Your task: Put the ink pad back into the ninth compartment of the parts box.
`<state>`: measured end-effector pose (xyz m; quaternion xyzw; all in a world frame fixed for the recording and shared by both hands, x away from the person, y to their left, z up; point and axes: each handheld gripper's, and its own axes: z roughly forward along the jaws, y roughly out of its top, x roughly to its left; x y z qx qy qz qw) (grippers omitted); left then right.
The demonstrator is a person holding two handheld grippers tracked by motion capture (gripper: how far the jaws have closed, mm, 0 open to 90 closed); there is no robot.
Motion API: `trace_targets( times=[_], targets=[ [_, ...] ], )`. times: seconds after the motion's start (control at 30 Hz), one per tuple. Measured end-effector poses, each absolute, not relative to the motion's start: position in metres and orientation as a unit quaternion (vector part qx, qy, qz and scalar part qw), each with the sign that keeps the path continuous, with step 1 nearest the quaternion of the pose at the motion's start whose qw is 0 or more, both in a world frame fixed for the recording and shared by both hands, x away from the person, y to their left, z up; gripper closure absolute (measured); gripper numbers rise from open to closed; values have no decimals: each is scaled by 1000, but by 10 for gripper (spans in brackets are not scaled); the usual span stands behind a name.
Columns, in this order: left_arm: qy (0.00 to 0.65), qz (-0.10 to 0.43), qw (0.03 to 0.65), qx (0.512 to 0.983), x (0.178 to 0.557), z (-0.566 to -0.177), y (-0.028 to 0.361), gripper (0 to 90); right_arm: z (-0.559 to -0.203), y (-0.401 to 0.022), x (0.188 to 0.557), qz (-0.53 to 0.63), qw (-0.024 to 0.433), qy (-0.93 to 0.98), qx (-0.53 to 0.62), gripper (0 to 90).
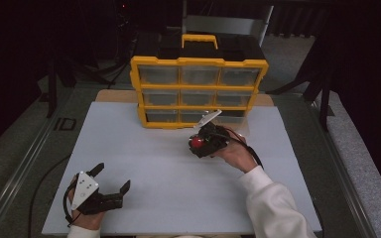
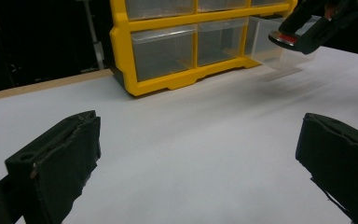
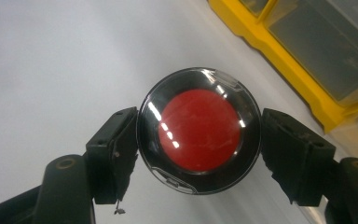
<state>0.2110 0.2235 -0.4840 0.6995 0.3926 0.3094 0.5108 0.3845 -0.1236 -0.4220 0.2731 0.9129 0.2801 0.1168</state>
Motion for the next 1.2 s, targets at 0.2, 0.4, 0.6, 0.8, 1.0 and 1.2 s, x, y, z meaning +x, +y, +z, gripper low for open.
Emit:
trace_targets(
  times=[0.2, 0.4, 0.6, 0.8, 1.0, 1.2],
  targets=[
    [392, 309, 511, 700, 211, -484, 223, 0, -417, -126, 387, 283, 120, 911, 274, 292],
    [392, 309, 511, 700, 211, -484, 223, 0, -415, -128, 388, 282, 121, 910, 277, 293],
    [394, 310, 511, 698, 211, -484, 224, 0, -412, -129, 390, 284, 124, 908, 281, 293],
    [394, 310, 512, 697, 211, -484, 224, 0, -409, -132, 394, 286, 125, 906, 285, 293],
    [394, 311, 512, 698, 211, -484, 224, 0, -408, -134, 397, 288, 124, 904, 291, 293],
    [394, 311, 512, 698, 211, -484, 224, 0, -405, -135, 399, 290, 125, 901, 297, 292]
  ],
)
